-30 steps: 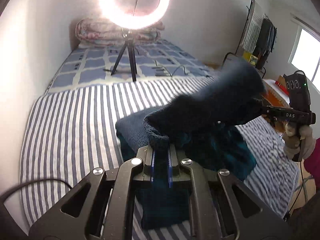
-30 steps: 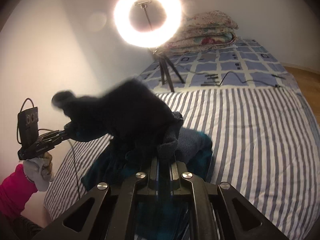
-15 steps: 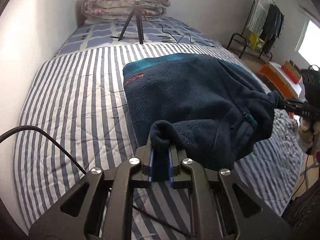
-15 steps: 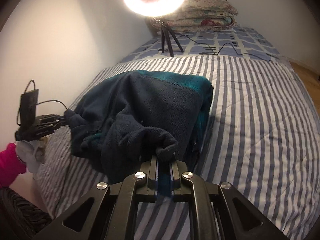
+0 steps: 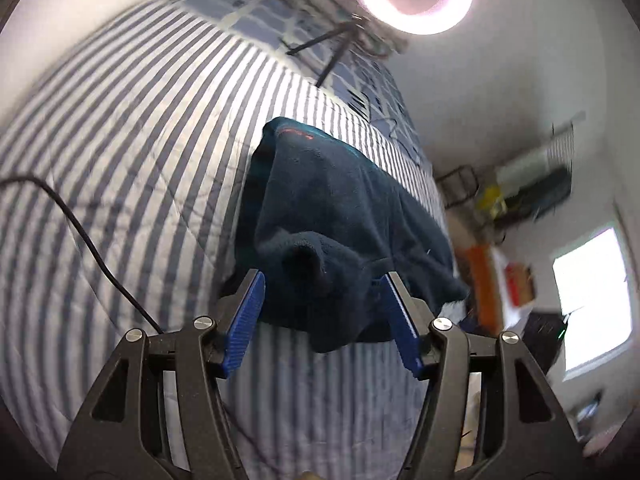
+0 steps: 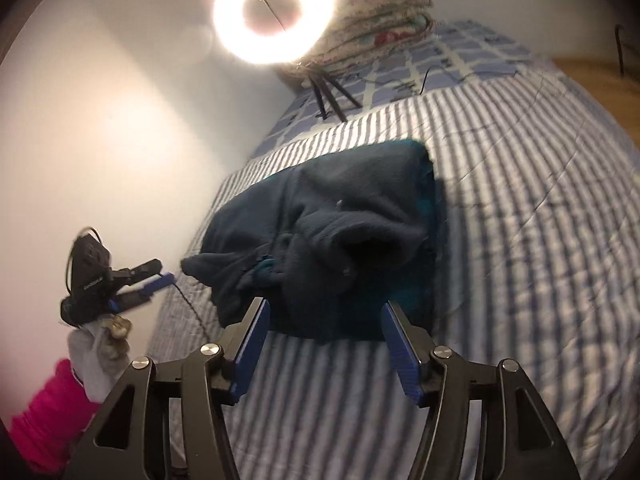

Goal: Fold large clothes

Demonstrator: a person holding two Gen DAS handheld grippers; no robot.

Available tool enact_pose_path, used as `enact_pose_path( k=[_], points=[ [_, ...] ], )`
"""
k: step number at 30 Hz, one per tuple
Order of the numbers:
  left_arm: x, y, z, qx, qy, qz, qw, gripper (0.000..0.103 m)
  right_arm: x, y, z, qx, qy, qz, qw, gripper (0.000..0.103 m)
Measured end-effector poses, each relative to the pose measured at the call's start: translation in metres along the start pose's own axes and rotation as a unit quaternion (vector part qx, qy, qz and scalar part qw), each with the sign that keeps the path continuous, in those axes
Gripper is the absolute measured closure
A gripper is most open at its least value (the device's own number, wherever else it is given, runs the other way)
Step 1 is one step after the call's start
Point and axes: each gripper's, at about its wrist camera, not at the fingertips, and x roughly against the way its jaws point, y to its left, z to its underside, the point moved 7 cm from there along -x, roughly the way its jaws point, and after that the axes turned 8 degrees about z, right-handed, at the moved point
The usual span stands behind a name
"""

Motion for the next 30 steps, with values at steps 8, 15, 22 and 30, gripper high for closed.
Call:
enact_pose_path(
  k=[8,15,22,30],
  points=[
    [-0.031,0.013,0.017,0.070,0.002,0.004,0.9976,0.037,-0.036,0.000,0.000,-0.048,0.009,-0.004,0.999,0.040],
    [-0.064,0.003,0.020,0.037,0.016,0.003,0.9992,0.038,-0.060,0.007,-0.001,-0.046,0.025,-0.004,0.999,0.054],
    [-0.069,-0.012,0.030,-0.017,0.032,-0.008,0.9993,0.088,-0.066,0.015,0.004,-0.042,0.043,-0.018,0.998,0.097],
    [-0.029,-0.019,0.040,-0.022,0.020,0.008,0.9995,0.089,-0.034,0.039,0.015,-0.011,0.043,-0.028,0.999,0.098]
  ],
)
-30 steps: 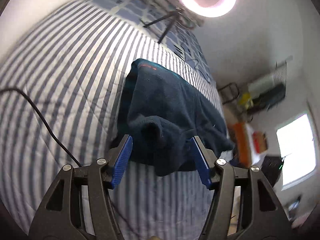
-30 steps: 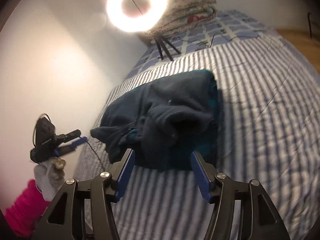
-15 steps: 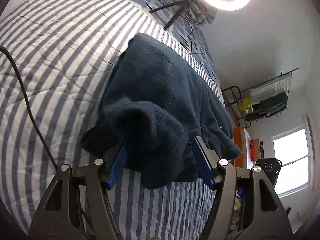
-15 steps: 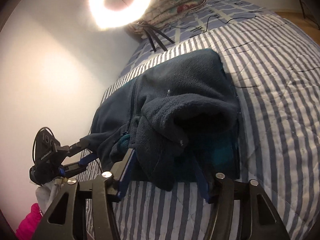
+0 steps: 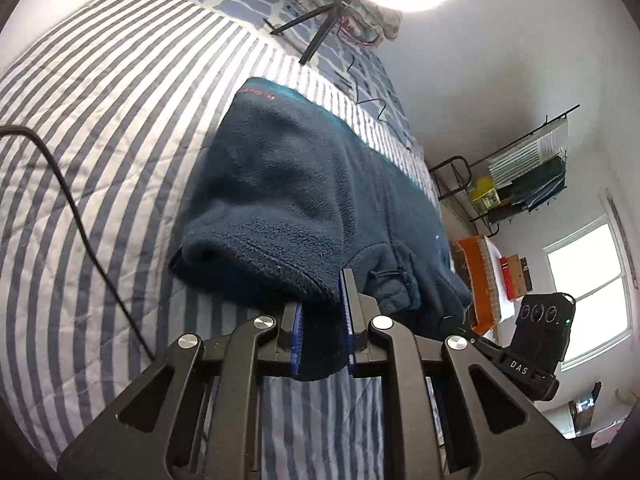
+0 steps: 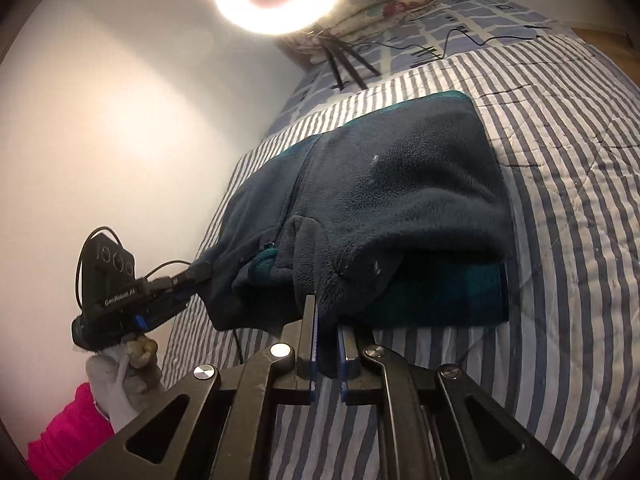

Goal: Fold large clothes

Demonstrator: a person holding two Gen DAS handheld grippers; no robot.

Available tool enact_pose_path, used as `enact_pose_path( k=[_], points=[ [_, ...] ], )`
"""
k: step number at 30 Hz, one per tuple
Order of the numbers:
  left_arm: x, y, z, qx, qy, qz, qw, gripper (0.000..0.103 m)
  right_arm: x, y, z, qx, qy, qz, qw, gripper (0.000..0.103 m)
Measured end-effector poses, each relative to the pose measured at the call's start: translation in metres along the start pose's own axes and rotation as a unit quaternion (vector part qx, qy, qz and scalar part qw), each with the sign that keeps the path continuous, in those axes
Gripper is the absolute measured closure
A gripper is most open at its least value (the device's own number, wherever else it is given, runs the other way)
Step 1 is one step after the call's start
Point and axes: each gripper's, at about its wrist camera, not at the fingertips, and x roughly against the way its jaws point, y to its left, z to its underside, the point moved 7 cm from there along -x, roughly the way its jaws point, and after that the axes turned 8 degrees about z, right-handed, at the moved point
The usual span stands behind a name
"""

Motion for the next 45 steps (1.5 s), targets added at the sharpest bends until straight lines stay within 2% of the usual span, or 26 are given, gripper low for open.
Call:
enact_pose_path(
  k=[2,5,9,12,14,15,16,19,21,23,25,27,30,33,35,37,45],
  points=[
    [-0.008,0.009,0.014,-0.008,0.021,-0.019,0.9996,0.089,-0.001,-0.002,0.008,0.008,0.009,0.012,1.000,0.098],
    [-0.023,0.023,0.029,-0.012,0.045,-0.043,0.9980,0.089,-0.017,-0.015,0.021,0.020,0.033,0.058,0.998,0.099],
    [-0.026,0.021,0.037,-0.030,0.051,-0.061,0.9964,0.089,-0.036,-0.036,0.028,0.031,0.056,0.105,0.992,0.099],
    [-0.016,0.009,0.038,-0.056,0.052,-0.069,0.9947,0.086,-0.037,-0.033,0.028,0.036,0.060,0.095,0.993,0.097],
    [-0.006,-0.001,0.041,-0.085,0.053,-0.077,0.9919,0.078,-0.030,-0.028,0.028,0.044,0.063,0.091,0.993,0.086],
    [0.002,-0.004,0.043,-0.099,0.056,-0.081,0.9902,0.078,-0.024,-0.026,0.029,0.053,0.065,0.095,0.992,0.071],
    [0.012,-0.007,0.045,-0.113,0.055,-0.082,0.9887,0.078,-0.019,-0.024,0.030,0.061,0.066,0.093,0.992,0.067],
    [0.040,-0.017,0.048,-0.131,0.044,-0.069,0.9880,0.078,0.008,-0.018,0.039,0.080,0.076,0.071,0.991,0.067],
    [0.058,-0.027,0.040,-0.142,0.022,-0.062,0.9877,0.078,0.031,-0.008,0.041,0.110,0.064,0.058,0.990,0.067],
    [0.065,-0.031,0.026,-0.156,0.002,-0.066,0.9855,0.078,0.051,0.000,0.028,0.124,0.030,0.041,0.991,0.067],
    [0.068,-0.031,0.007,-0.148,-0.025,-0.068,0.9864,0.077,0.061,0.007,0.011,0.125,-0.016,0.043,0.991,0.067],
    [0.062,-0.029,-0.020,-0.121,-0.056,-0.067,0.9888,0.077,0.067,0.012,-0.012,0.128,-0.081,0.076,0.986,0.067],
    [0.051,-0.029,-0.048,-0.122,-0.069,-0.099,0.9851,0.077,0.058,0.015,-0.044,0.119,-0.128,0.099,0.980,0.067],
    [0.036,-0.032,-0.069,-0.137,-0.080,-0.132,0.9786,0.077,0.034,0.017,-0.069,0.120,-0.127,0.130,0.976,0.068],
    [0.021,-0.033,-0.080,-0.147,-0.082,-0.144,0.9752,0.077,0.016,0.017,-0.084,0.130,-0.120,0.166,0.970,0.068],
    [0.004,-0.032,-0.087,-0.156,-0.076,-0.153,0.9730,0.077,0.003,0.010,-0.090,0.127,-0.111,0.182,0.969,0.068],
    [-0.042,-0.026,-0.101,-0.190,-0.056,-0.190,0.9617,0.077,-0.032,-0.013,-0.114,0.123,-0.083,0.193,0.970,0.072]
  ],
)
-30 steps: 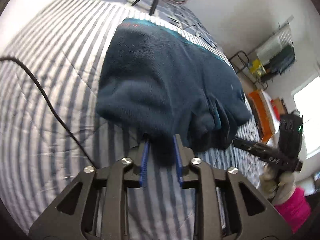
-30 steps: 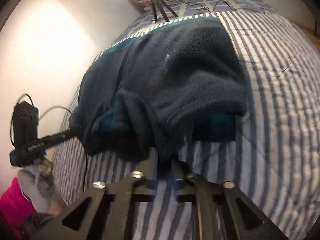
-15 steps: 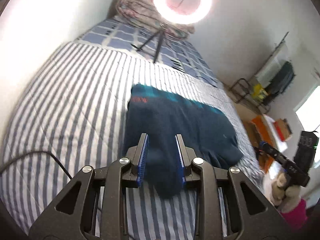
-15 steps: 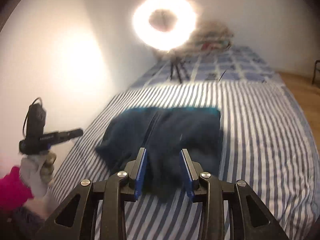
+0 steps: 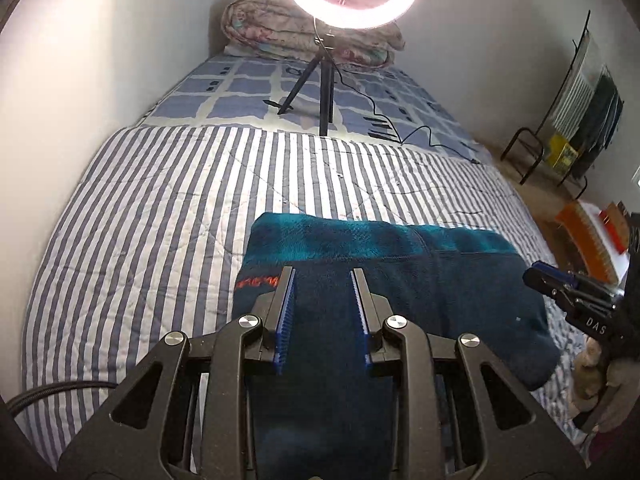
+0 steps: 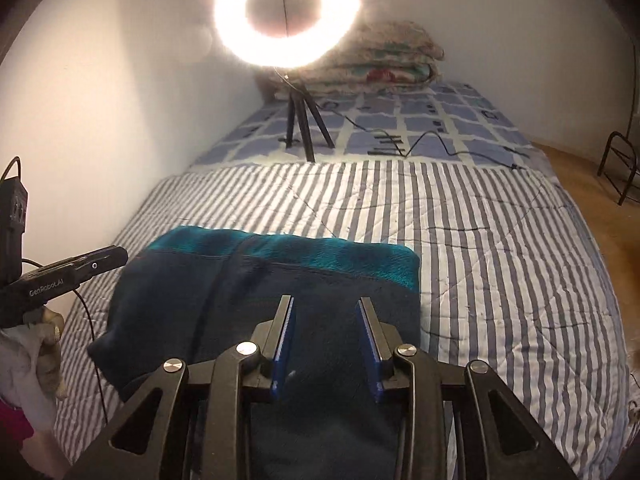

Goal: Fold large clothes

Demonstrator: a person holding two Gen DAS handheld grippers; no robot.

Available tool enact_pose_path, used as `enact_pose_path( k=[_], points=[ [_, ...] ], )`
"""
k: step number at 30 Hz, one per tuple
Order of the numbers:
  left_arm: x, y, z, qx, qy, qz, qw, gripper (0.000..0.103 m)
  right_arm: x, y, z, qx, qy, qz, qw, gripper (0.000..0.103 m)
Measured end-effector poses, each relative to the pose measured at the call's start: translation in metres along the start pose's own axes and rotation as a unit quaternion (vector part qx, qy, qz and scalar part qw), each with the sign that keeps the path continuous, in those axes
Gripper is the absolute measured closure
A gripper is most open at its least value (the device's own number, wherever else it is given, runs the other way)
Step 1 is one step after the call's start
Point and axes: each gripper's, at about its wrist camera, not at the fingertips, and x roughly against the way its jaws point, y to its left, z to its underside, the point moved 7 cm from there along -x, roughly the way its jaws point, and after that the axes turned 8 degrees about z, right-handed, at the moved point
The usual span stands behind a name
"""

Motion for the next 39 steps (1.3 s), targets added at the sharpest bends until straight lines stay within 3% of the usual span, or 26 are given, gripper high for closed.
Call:
enact_pose_path(
  k=[11,14,17,19,22,25,29,32,39],
  points=[
    [-0.039,0.010,0.007,-0.023,0.020,-0.015,0.9994,0.077,-0.047,0.006,-0.002,0.059,0.036,0.010,0.998,0.072],
    [-0.051,0.016,0.015,-0.011,0.035,-0.004,0.9993,0.077,-0.058,0.003,0.004,0.057,0.048,0.008,0.997,0.075],
    [-0.077,0.029,0.034,0.016,0.076,0.015,0.9969,0.072,-0.075,-0.003,0.013,0.054,0.065,0.007,0.996,0.075],
    [-0.075,0.028,0.034,0.001,0.066,0.018,0.9977,0.072,-0.083,-0.005,0.020,0.047,0.069,0.006,0.997,0.075],
    [-0.061,0.029,0.027,0.022,0.068,0.038,0.9967,0.072,-0.073,-0.006,0.015,0.042,0.068,-0.002,0.997,0.077],
    [-0.030,0.031,0.021,0.029,0.044,0.065,0.9965,0.072,-0.045,-0.013,0.011,0.017,0.057,-0.025,0.998,0.077],
    [0.003,0.020,0.036,0.001,0.033,0.093,0.9951,0.072,0.002,-0.010,0.032,0.024,0.038,-0.063,0.997,0.077],
    [0.002,0.011,0.060,-0.028,0.059,0.091,0.9937,0.072,0.011,-0.002,0.059,0.039,0.054,-0.071,0.995,0.077],
    [-0.018,0.019,0.099,-0.012,0.093,0.089,0.9917,0.070,0.006,-0.004,0.107,0.032,0.075,-0.062,0.995,0.076]
  ],
)
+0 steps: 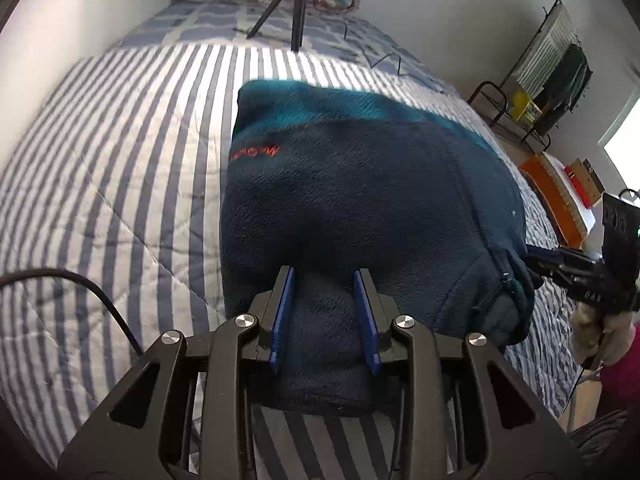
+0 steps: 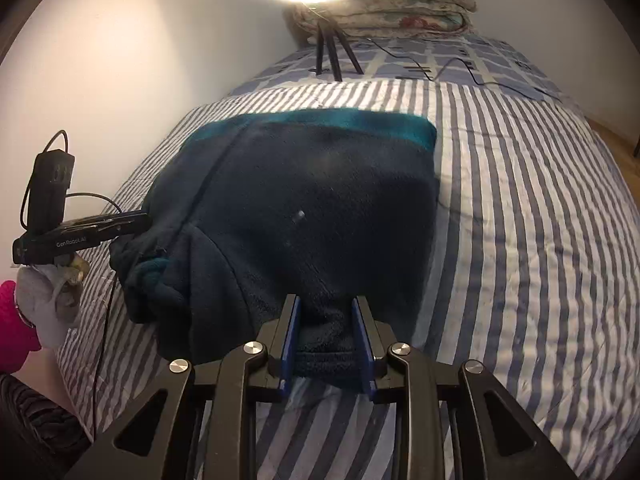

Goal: Fold large clothes

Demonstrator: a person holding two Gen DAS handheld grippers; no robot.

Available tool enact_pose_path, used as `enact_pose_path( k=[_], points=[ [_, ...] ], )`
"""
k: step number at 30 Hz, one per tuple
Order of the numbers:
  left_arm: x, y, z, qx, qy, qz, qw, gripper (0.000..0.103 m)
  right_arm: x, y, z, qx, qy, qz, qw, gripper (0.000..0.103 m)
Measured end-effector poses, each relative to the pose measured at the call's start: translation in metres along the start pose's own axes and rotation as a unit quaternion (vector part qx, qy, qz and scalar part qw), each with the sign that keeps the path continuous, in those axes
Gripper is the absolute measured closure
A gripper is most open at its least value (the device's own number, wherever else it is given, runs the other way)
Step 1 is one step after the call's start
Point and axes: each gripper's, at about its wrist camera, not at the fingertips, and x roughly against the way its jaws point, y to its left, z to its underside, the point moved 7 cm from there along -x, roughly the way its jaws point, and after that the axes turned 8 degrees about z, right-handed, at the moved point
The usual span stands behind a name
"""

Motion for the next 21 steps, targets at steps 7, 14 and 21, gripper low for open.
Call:
enact_pose_path(
  k=[7,14,21],
  points=[
    [0.013,-0.008,0.007,-0.021,-0.006,-0.005,0.9997,0.066,-0.005,0.002,0.004,0.012,0.007,0.015,1.000,0.075],
    [0.055,0.019,-0.021,0.085,-0.050,0.099,0.9902,0.021,0.039,-0.022,-0.013,-0.016,-0.055,-0.033,0.998,0.022],
    [0.029,0.070,-0.038,0.252,-0.030,0.202,0.9459,0.021,0.015,-0.065,-0.030,-0.100,-0.039,-0.079,0.991,0.016]
  ],
)
